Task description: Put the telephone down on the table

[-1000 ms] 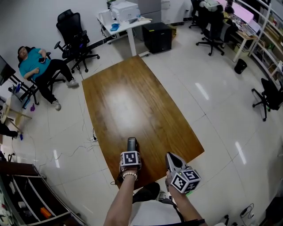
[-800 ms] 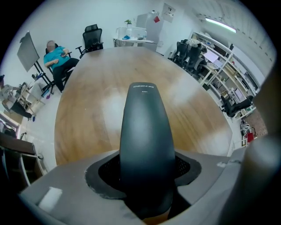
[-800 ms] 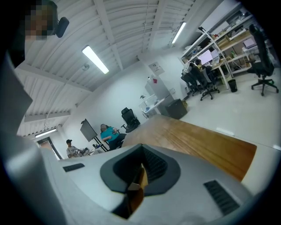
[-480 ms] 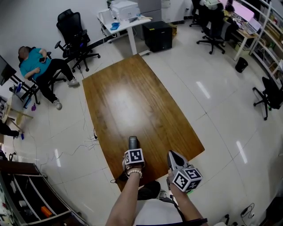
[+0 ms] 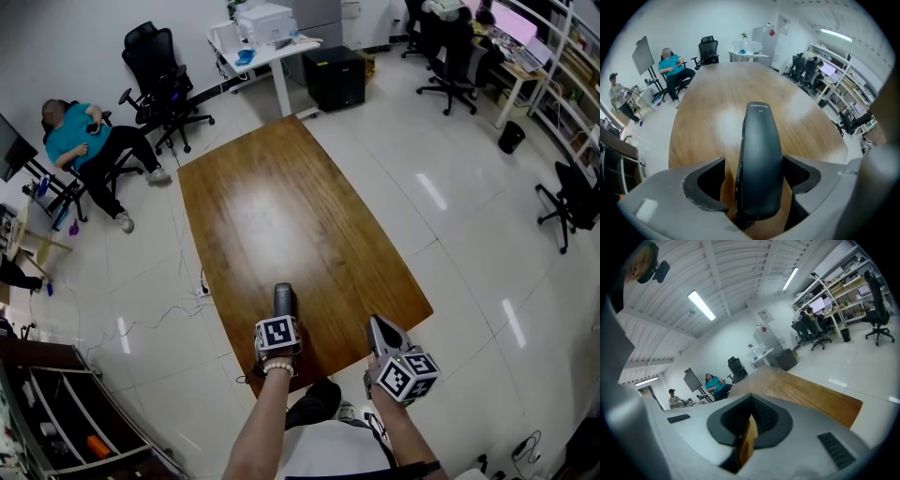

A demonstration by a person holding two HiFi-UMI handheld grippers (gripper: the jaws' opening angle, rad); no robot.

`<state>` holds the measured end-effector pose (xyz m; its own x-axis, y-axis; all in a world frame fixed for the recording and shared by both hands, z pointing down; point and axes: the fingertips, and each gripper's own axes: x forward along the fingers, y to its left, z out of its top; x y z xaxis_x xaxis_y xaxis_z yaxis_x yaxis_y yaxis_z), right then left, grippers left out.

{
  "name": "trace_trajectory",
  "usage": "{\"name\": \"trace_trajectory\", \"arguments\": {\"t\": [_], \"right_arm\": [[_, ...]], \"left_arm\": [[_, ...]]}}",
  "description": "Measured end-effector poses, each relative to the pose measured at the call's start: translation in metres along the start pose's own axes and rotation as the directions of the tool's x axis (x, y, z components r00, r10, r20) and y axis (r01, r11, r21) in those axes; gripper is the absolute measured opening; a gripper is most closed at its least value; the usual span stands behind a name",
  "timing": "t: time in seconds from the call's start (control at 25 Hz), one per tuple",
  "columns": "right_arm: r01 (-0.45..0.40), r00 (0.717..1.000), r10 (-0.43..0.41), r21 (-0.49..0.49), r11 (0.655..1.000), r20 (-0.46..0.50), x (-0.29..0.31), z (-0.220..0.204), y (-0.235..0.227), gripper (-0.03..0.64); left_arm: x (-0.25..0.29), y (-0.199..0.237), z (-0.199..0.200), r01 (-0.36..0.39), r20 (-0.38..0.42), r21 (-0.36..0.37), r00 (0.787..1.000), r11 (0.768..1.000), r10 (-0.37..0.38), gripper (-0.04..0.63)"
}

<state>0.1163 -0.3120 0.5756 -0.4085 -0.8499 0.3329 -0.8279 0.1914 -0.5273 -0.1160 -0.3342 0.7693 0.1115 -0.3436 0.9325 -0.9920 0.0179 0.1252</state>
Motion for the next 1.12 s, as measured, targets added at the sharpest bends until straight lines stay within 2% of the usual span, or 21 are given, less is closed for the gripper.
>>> {"name": "trace_trajectory", "arguments": {"t": [0.16,0.28,0.44,0.48,0.6,0.8,0.88,0.96,1.0,1.12], "right_arm": [[-0.018,1.000,0.018,-0.025,1.000,0.010,-0.004,0.009,0.003,0.009],[-0.045,0.999,0.046,-0.049,0.998,0.012,-0.006,0.013,0.012,0.009],[-0.084,0.996,0.085,-0.074,0.994,0.008,-0.009,0.013,0.027,0.009],[-0.096,0.995,0.097,-0.079,0.992,0.009,-0.010,0.013,0.032,0.009],[-0.133,0.991,0.135,-0.090,0.987,0.020,-0.018,0.016,0.046,0.009],[-0.163,0.985,0.169,-0.116,0.980,0.043,-0.041,0.020,0.060,0.009],[-0.169,0.983,0.177,-0.119,0.978,0.054,-0.052,0.019,0.064,0.009],[-0.177,0.981,0.186,-0.126,0.976,0.060,-0.063,0.017,0.067,0.009],[-0.182,0.980,0.191,-0.130,0.975,0.061,-0.069,0.015,0.069,0.009],[-0.193,0.977,0.202,-0.130,0.972,0.061,-0.090,0.009,0.071,0.009]], "left_arm": [[-0.031,-0.003,0.004,0.122,0.101,-0.059,0.988,0.991,-0.115,0.399],[-0.058,-0.005,0.011,0.210,0.220,-0.072,0.957,0.975,-0.190,0.390],[-0.100,-0.004,0.014,0.258,0.338,-0.042,0.913,0.965,-0.229,0.357],[-0.111,-0.004,0.014,0.275,0.369,-0.039,0.897,0.961,-0.242,0.346],[-0.144,-0.009,0.015,0.339,0.466,-0.031,0.837,0.940,-0.286,0.248],[-0.195,-0.018,0.007,0.376,0.580,0.023,0.750,0.926,-0.318,0.003],[-0.213,-0.017,0.001,0.390,0.633,0.024,0.706,0.920,-0.316,0.000],[-0.227,-0.016,-0.008,0.408,0.666,0.017,0.677,0.913,-0.315,0.000],[-0.232,-0.017,-0.015,0.412,0.671,0.013,0.672,0.911,-0.313,0.000],[-0.243,-0.026,-0.039,0.435,0.660,-0.001,0.677,0.900,-0.326,0.000]]}}
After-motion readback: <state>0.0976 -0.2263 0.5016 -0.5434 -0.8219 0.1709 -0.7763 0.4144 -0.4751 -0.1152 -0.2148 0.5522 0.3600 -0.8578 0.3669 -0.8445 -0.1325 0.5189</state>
